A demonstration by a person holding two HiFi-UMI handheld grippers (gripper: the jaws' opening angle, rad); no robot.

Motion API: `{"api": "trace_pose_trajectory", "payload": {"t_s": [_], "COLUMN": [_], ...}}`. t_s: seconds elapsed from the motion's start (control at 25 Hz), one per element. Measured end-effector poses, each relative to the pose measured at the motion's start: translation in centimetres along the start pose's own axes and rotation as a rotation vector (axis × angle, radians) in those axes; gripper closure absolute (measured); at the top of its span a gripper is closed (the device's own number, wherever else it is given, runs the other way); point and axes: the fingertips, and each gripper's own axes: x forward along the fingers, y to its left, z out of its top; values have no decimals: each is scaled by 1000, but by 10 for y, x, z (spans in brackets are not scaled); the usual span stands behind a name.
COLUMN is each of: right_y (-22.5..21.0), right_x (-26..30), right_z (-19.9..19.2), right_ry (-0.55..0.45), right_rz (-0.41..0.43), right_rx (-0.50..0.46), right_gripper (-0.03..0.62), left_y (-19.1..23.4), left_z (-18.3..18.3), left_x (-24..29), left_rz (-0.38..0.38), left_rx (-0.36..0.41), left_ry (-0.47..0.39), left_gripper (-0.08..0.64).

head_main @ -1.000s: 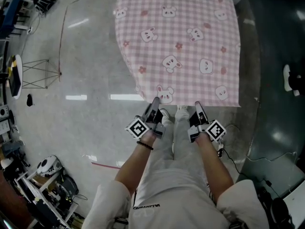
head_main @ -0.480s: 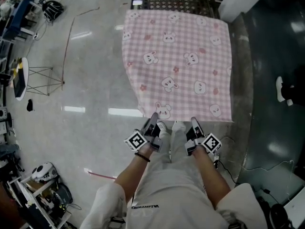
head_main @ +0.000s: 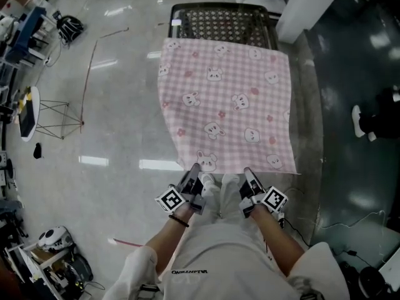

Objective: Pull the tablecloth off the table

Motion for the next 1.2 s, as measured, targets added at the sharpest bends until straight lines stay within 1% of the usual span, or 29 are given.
{"api": "trace_pose_trajectory", "payload": {"t_s": [0.12, 0.2, 0.32, 0.36, 0.44, 0.48, 0.6, 0.68, 1.0, 1.2], "right_y": [-5, 1, 16, 21, 30, 35, 49, 59, 101, 113], "right_x": [10, 9, 4, 3, -3, -6, -13, -15, -21, -27], "right_z": [10, 13, 17, 18, 21, 22, 25, 26, 20, 22], "right_ry": [32, 47, 60, 63, 68, 71, 76, 80, 89, 102], "right_rz": [27, 40, 62, 69, 82, 89, 110, 125, 195, 216], "right_rx": [5, -8, -25, -25, -21, -23, -44, -56, -85, -96], "right_gripper": [580, 580, 580, 580, 580, 580, 580, 580, 580, 578], "left_y": [2, -5, -29, -35, -41, -46, -69, -84, -117, -133], "left_z": [0, 1, 5, 5, 2, 1, 5, 9, 25, 24], "left_x": [12, 13, 12, 11, 7, 5, 2, 0, -17, -24], "left_rz": [5, -6, -76, -83, -69, -73, -124, -156, -205, -227], "left_rx": [11, 19, 65, 68, 41, 39, 92, 112, 114, 121], "left_ry": [3, 8, 14, 16, 19, 21, 33, 33, 17, 22], "left_gripper": [557, 556, 555, 555, 556, 555, 555, 555, 555, 555]}}
